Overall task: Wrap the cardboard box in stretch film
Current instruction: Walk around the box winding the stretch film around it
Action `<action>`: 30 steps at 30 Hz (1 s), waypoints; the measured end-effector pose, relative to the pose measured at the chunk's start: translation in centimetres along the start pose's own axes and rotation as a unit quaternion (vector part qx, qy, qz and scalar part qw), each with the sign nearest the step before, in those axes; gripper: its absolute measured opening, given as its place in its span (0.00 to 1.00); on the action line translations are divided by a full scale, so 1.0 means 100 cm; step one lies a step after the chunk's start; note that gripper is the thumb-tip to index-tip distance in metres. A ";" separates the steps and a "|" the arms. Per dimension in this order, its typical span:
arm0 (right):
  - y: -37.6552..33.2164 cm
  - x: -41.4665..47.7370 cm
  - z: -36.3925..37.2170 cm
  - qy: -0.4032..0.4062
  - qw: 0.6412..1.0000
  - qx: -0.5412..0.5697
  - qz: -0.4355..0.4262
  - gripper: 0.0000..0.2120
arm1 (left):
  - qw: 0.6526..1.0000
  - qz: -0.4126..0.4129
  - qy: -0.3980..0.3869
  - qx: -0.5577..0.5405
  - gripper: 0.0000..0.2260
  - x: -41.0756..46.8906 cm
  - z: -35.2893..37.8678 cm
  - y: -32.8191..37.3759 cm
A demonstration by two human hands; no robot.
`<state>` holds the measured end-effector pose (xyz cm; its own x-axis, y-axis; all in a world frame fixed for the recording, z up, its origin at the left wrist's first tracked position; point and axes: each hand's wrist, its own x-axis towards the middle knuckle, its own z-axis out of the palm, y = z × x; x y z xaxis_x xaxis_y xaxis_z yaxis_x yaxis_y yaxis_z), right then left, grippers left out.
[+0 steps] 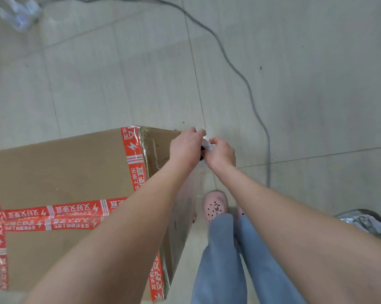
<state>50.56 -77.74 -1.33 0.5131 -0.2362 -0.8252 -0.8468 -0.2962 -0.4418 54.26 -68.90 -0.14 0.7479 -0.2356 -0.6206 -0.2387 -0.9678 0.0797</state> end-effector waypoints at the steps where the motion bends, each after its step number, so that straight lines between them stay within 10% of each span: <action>1: -0.002 0.000 0.000 -0.001 1.000 -0.007 0.007 0.13 | 1.000 0.010 -0.009 0.018 0.16 0.003 0.000 0.001; 8: -0.020 0.011 -0.005 -0.002 0.998 -0.064 -0.004 0.13 | 0.996 0.044 -0.044 0.060 0.09 0.031 -0.017 -0.007; 21: -0.070 0.032 0.006 -0.002 0.999 -0.028 0.032 0.20 | 0.979 -0.143 -0.020 -0.147 0.08 0.051 -0.039 -0.056; 30: -0.073 0.040 0.013 -0.011 0.999 0.002 0.036 0.12 | 0.995 0.033 -0.097 0.001 0.12 0.076 -0.053 -0.048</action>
<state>58.56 -75.28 -1.85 0.4469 -0.2363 -0.8628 -0.8823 -0.2754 -0.3816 64.42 -66.53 -1.12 0.5979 -0.2761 -0.7525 -0.2848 -0.9507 0.1226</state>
